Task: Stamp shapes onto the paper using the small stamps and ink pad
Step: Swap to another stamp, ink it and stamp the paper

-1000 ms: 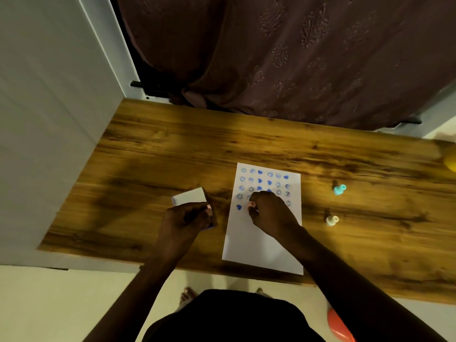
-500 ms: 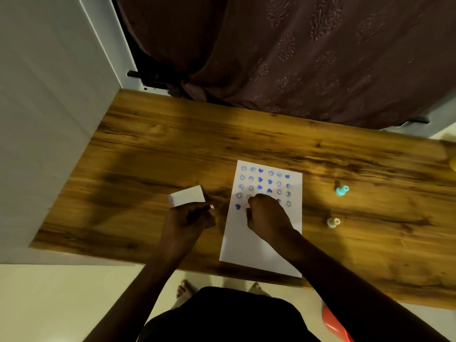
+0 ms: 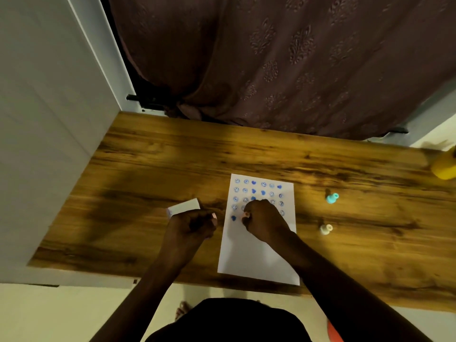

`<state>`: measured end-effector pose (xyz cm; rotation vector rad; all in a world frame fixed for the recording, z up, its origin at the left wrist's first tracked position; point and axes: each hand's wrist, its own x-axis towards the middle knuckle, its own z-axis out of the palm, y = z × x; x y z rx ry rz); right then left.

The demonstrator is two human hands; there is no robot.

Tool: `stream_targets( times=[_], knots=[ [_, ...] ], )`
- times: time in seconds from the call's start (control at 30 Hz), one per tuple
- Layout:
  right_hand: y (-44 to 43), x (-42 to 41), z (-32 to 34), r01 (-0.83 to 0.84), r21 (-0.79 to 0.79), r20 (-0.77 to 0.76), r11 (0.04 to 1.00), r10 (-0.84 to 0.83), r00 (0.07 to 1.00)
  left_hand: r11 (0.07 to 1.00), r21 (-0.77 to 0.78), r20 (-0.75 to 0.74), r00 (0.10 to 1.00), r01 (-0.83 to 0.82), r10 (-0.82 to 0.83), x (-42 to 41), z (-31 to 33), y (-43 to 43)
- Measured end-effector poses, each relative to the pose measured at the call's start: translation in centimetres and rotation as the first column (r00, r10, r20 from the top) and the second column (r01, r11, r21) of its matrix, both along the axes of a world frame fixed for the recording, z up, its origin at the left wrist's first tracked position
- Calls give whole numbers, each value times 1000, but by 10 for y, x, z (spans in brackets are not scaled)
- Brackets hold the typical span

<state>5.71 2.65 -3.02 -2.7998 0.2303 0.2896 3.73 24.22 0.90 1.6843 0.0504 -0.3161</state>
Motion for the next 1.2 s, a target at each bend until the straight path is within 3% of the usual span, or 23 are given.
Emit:
stream_targets(
  times=[0.13,0.2,0.23,0.3,0.37,0.4,0.63,0.97,1.2],
  knots=[
    [-27,-4,26,80,145,134,986,-100,986,1000,-4,11,1000,15,-15,-1,0,0],
    [-40,-13,44,155,296,183,943,-215,959,1000,-5,17,1000,23,-23,-2,1,-4],
    [-42,-20,52,192,422,162,886,-282,946,999,12,22,999,42,-42,-3,0,-7],
    [-43,-37,65,280,706,7,650,-403,915,996,39,14,996,84,-85,-6,-1,-17],
    [-40,-55,71,320,837,-133,444,-401,906,993,37,-22,993,116,-116,-7,-1,-28],
    [-39,-62,69,321,853,-160,412,-378,912,990,27,-33,990,137,-136,-7,-1,-33],
    [-36,-90,59,250,874,-137,416,-284,949,952,-53,-3,954,301,-301,-17,1,-61],
    [-55,-105,66,256,871,-159,419,-253,954,938,-75,69,940,338,-334,-24,3,-84],
    [-73,-110,68,323,843,-237,430,-242,941,921,29,115,914,389,-390,-27,8,-101]
  ],
)
